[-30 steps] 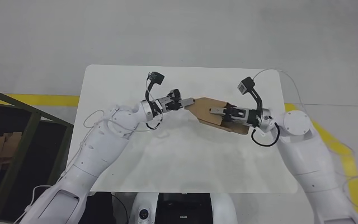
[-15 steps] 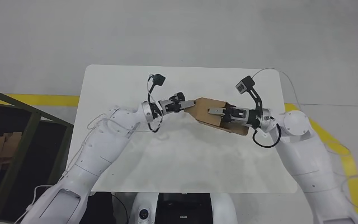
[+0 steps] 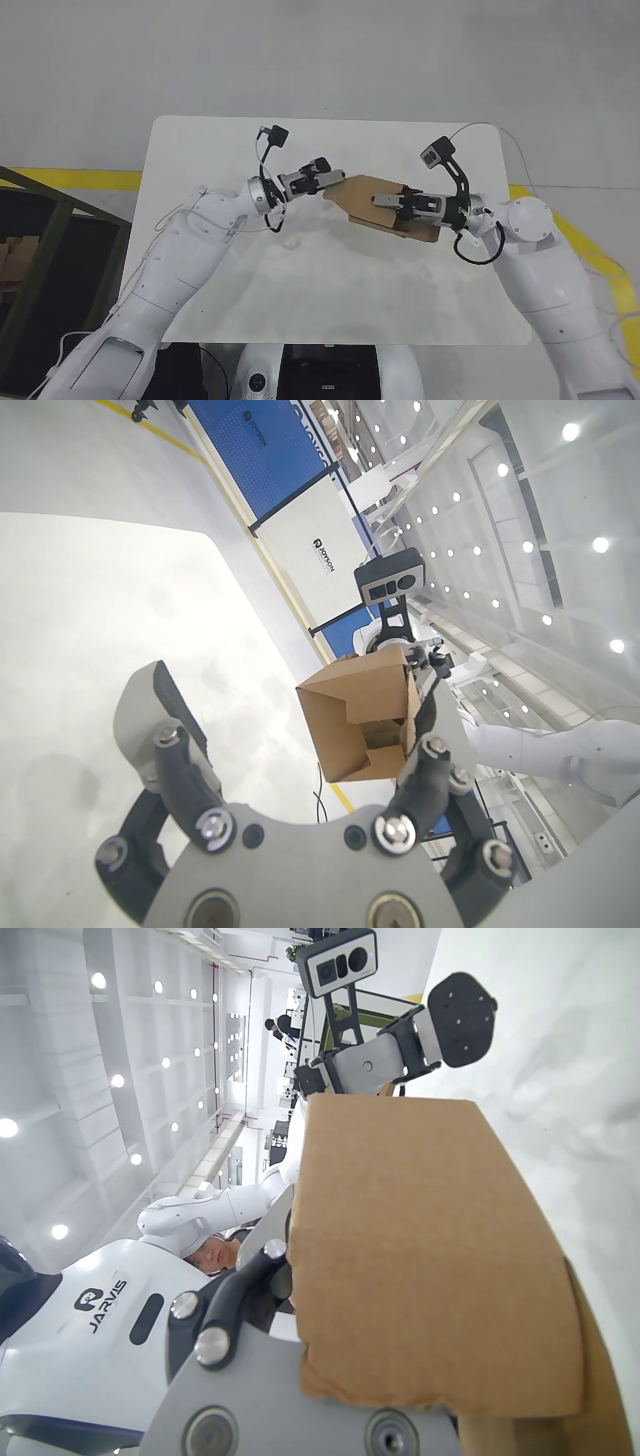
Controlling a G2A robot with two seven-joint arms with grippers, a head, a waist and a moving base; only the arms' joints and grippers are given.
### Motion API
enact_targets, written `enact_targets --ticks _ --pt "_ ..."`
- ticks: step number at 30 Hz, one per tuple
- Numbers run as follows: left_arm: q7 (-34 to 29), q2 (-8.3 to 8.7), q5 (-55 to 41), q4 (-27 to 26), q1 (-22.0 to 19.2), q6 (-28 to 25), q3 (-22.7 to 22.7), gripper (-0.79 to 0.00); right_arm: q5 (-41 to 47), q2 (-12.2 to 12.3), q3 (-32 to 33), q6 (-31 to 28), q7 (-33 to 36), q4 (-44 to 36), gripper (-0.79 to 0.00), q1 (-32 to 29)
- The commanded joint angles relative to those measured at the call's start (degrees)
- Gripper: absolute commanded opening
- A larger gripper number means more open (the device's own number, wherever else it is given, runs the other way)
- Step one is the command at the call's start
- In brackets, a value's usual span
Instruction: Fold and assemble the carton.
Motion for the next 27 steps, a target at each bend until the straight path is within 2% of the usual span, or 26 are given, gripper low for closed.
enact_targets --ticks 1,14,27 --pt "-0.2 -0.09 0.3 0.2 -0.1 0.5 0.3 0.000 0.3 0.0 0.0 -0.1 0.1 -0.2 -0.785 0.0" --pt "-0.9 -0.80 -0.2 1.3 -1.2 0.5 1.8 0.000 1.2 0.0 0.3 -0.5 0.7 -0.7 -0.785 -0.3" --pt "0.9 -0.52 3.4 -0.9 1.3 -2.7 0.6 0.000 4.7 -0.2 -0.2 -0.2 2.4 0.8 -0.785 0.4"
